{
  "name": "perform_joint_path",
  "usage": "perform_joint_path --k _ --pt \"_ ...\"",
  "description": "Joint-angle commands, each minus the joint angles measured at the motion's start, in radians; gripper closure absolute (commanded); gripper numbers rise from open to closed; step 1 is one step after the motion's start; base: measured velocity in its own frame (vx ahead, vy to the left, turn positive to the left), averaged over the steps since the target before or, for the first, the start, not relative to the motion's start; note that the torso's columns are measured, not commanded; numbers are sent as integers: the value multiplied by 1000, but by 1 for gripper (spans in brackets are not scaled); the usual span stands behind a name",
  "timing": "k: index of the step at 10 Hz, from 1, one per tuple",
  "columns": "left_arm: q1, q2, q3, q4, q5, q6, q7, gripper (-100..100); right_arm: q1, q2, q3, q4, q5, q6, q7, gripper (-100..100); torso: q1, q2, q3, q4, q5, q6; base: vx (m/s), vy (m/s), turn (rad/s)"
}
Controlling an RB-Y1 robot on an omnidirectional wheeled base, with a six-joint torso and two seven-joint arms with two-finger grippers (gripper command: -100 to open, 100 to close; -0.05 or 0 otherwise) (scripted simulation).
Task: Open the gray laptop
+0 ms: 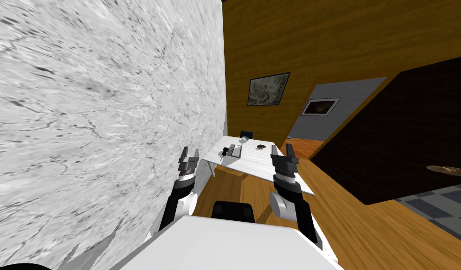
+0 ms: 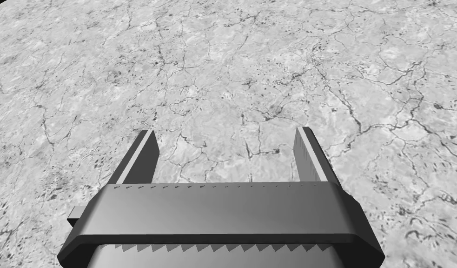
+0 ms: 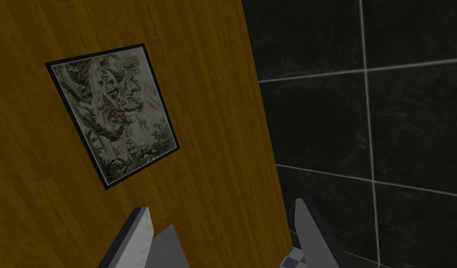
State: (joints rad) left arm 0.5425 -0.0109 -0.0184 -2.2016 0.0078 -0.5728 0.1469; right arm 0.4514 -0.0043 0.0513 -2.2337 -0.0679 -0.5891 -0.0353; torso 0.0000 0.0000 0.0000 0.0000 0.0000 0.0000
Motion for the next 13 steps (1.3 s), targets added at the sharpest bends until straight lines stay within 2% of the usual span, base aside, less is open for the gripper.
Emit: perform_joint_path --k 1,9,10,11,13 --pt "0 0 0 0 0 0 0 0 0 0 0 0 0 0 0 0 0 40 -82 41 0 0 0 0 0" --pt "0 0 0 0 0 0 0 0 0 0 0 0 0 0 0 0 0 618 -1234 617 0 0 0 0 0" --pt "0 0 0 0 0 0 0 0 -8 -29 -3 6 -20 2 -6 -100 0 691 -1382 691 0 0 9 -5 52" --pt "0 0 0 0 0 0 0 0 -16 -49 -7 13 -40 4 -12 -100 0 725 -1451 724 0 0 12 -17 71" --pt "0 0 0 0 0 0 0 0 -41 -87 -16 31 -99 11 -30 -100 -1 736 -1475 737 0 0 13 -30 92"
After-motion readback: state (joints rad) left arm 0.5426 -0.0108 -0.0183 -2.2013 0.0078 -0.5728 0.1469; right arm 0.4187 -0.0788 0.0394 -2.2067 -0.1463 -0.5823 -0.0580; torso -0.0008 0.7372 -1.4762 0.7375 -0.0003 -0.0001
